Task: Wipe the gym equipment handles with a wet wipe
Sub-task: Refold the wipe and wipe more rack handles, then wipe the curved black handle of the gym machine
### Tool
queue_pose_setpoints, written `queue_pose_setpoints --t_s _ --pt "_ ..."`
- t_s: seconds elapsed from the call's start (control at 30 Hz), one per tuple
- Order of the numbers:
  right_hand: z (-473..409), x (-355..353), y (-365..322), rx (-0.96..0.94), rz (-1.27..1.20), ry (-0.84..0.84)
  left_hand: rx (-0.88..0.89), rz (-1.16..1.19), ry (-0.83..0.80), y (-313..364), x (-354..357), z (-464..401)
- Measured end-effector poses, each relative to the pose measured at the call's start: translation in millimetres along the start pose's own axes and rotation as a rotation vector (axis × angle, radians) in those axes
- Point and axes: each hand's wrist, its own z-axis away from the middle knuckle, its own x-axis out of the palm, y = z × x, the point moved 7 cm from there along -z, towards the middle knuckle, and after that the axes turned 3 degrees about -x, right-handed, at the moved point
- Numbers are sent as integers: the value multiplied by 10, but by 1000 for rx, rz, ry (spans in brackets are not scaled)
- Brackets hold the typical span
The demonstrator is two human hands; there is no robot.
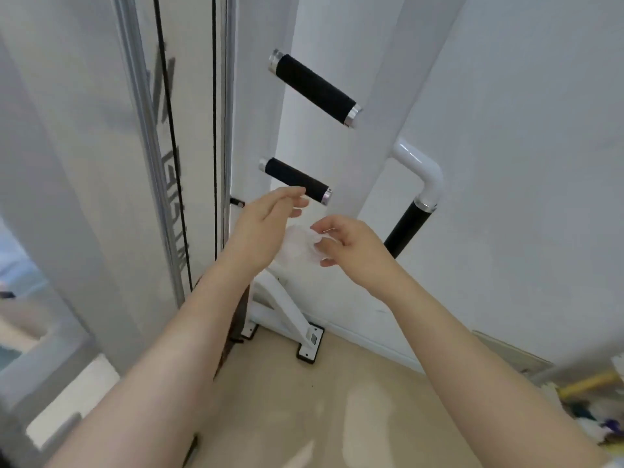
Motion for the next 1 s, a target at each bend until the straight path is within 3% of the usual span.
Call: queue_pose_setpoints --t_s 0.17,0.33,0.5,0.6,0.8,1.0 --pt "585 442 305 -82 -106 -284 -83 -224 84 -467 141 1217" --pt "1358 1345 264 -165 34 -687 -294 -343 209 -651 -16 2450" --pt "2291 2314 -340 -214 -91 -1067 -361 -510 545 -467 -661 3915" --pt "2985 2851 -587 -138 -234 -1297 -485 -460 794 -487 -956 4989" --pt "4391 4007 -1048 2 -257 -1612 -593 -230 1141 -578 -1331 6833" --pt "5805 5078 -1750 79 -399 -1930 -678 -141 1343 -741 -2126 8494"
